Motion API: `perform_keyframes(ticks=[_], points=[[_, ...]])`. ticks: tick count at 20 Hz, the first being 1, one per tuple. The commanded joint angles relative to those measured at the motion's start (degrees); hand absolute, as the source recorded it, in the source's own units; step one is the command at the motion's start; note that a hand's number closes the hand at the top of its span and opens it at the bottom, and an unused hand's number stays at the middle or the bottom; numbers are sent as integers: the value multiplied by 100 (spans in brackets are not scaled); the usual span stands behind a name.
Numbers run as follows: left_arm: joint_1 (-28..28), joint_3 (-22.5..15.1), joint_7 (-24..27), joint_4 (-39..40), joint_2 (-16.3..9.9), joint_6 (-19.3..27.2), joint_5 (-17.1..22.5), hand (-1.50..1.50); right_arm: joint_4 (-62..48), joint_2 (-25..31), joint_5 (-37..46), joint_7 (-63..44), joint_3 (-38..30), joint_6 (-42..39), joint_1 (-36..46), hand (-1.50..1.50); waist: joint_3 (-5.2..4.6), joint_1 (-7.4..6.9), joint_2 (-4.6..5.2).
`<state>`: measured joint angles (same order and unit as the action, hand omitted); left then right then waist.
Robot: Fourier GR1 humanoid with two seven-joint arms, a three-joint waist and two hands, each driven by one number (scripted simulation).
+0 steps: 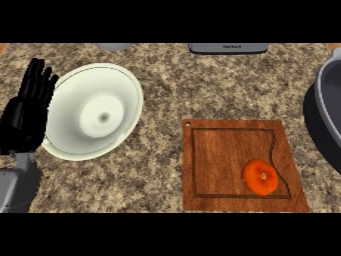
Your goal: Pick the squash from the cutting board and place it in the pot
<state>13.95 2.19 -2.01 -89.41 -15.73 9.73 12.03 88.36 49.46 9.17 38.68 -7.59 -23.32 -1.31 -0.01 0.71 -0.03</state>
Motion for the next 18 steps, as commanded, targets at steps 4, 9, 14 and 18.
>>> perform_keyframes(ticks=[4, 9, 14, 18], points=[[158, 7, 120, 231, 77, -34, -179, 0, 1260, -56, 674, -1119, 375, -230, -169, -150, -3, -30, -3], [282, 91, -265, 160, 102, -10, -114, 0, 1905, -454, 1027, -2203, 753, -469, -211, -150, -1, -44, 1], [203, 198, -310, -46, 12, -170, -76, 0, 2365, -797, 1258, -3103, 1054, -848, -247, -150, -2, -49, -3], [255, 192, -4, 243, 250, -179, -217, 0, 2074, -1072, 1699, -2653, 1056, -895, -435, -150, 0, -33, 1]])
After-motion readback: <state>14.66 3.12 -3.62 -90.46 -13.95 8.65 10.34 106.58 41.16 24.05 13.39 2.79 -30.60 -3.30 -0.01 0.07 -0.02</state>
